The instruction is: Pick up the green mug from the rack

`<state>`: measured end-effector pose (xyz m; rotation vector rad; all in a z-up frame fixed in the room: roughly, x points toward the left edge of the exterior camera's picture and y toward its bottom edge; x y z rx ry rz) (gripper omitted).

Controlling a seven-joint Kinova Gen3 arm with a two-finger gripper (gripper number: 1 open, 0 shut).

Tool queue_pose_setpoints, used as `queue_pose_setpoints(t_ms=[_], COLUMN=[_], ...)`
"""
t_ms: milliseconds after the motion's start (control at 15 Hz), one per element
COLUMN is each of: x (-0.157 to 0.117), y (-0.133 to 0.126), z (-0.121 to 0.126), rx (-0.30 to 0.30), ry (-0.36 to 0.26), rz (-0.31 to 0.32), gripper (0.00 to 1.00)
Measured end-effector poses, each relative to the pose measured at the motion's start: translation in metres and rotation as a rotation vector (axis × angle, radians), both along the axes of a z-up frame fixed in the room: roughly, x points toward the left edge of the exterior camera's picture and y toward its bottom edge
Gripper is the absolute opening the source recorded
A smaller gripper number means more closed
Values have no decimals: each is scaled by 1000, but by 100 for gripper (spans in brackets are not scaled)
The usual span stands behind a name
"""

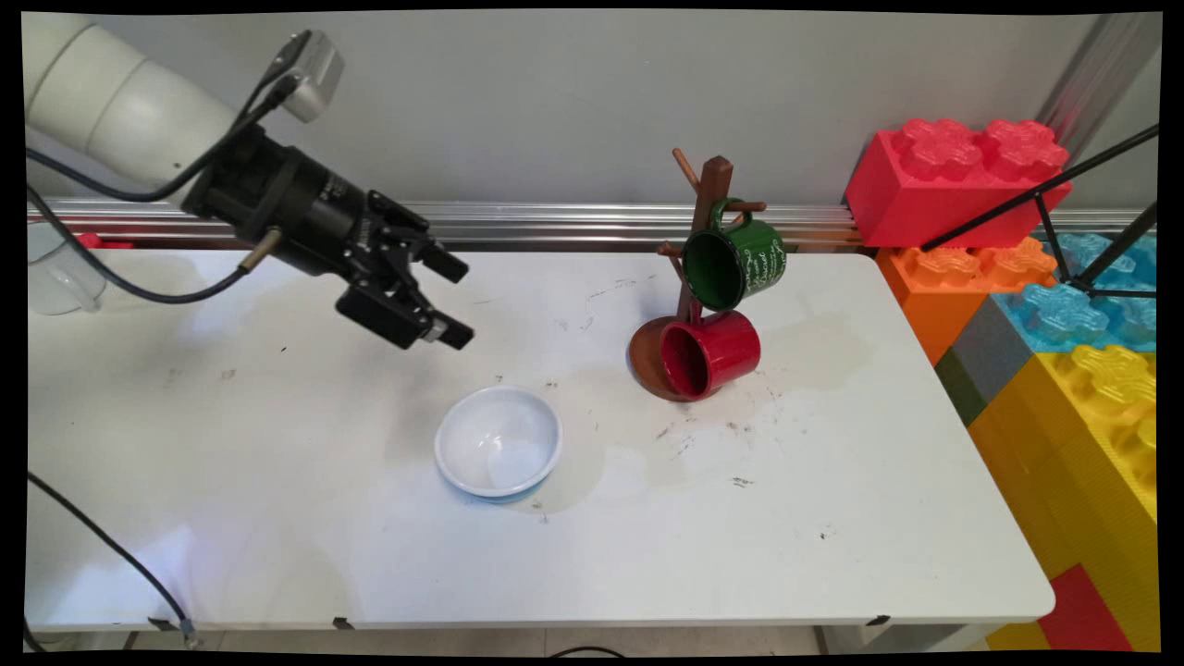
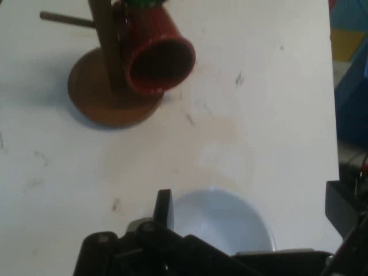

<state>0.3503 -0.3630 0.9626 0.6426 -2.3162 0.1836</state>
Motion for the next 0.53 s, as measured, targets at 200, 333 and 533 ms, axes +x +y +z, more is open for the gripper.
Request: queue_pose_setpoints(t_ms=[200, 333, 533], x=[-11, -19, -36], y=[-3, -5, -7], z=[-3, -5, -11], rx=[-6, -8, -6], ry=[30, 48, 81], rz=[22, 36, 64], gripper=[100, 100, 100])
